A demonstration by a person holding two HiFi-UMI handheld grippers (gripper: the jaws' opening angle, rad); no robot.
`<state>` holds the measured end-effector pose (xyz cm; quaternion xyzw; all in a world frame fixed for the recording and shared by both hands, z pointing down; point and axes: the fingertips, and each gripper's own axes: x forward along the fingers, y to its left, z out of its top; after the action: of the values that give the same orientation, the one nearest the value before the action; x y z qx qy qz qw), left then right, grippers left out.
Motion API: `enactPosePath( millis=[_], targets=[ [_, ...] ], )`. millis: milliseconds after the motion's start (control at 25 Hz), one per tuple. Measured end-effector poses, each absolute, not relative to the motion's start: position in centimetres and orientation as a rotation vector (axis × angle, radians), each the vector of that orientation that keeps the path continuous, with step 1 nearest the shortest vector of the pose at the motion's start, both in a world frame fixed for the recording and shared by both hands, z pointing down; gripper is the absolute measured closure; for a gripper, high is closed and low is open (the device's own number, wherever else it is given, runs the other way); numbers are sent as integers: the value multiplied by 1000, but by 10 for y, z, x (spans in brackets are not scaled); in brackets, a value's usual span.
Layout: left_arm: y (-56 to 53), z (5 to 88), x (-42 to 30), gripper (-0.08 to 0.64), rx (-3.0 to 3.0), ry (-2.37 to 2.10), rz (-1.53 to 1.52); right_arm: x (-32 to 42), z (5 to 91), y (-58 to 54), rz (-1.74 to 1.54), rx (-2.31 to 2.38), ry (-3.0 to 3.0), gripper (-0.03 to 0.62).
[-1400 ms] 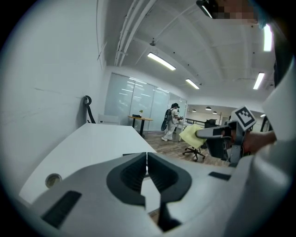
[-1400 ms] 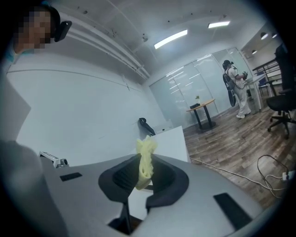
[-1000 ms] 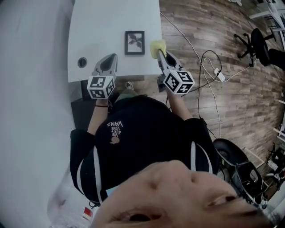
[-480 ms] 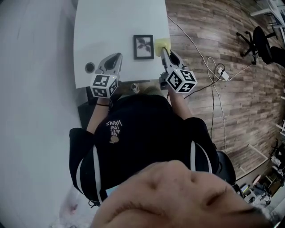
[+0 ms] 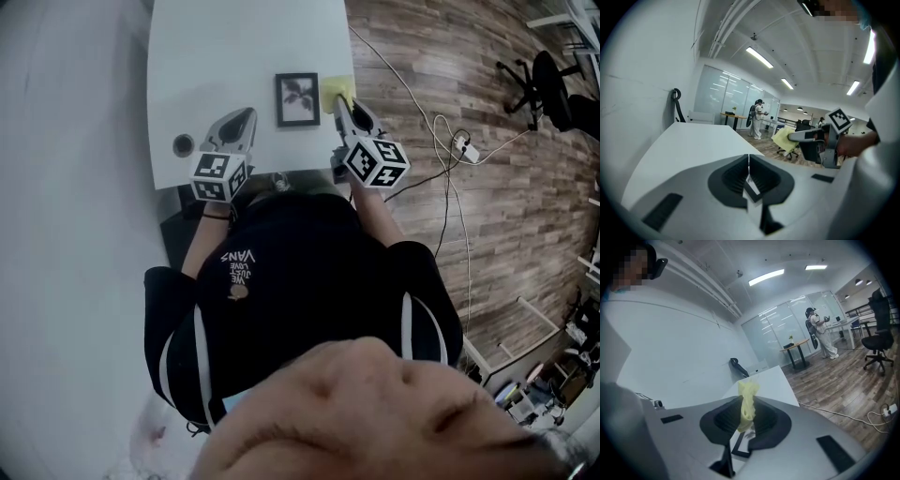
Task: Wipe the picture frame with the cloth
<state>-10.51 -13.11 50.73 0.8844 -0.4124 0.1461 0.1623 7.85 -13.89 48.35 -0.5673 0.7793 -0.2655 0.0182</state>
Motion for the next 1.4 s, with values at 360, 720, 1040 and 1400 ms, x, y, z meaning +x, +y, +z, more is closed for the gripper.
enactPosePath(
  millis=[360,720,1040,1400],
  targets=[
    [-149,501,-95,543,2497,-1235,422,78,500,-169,-883,-1713,2483,545],
    [-160,500,-99,543,2480,-1261,410,64,506,-191,-900,-1665,2524,545],
    [-170,509,-98,543,2457,-1278,407,54,519,-212,-911,-1632,2566,545],
    [-163,508,-108,543,2419,-1326,404,27,533,-220,-956,-1567,2642,545]
  ],
)
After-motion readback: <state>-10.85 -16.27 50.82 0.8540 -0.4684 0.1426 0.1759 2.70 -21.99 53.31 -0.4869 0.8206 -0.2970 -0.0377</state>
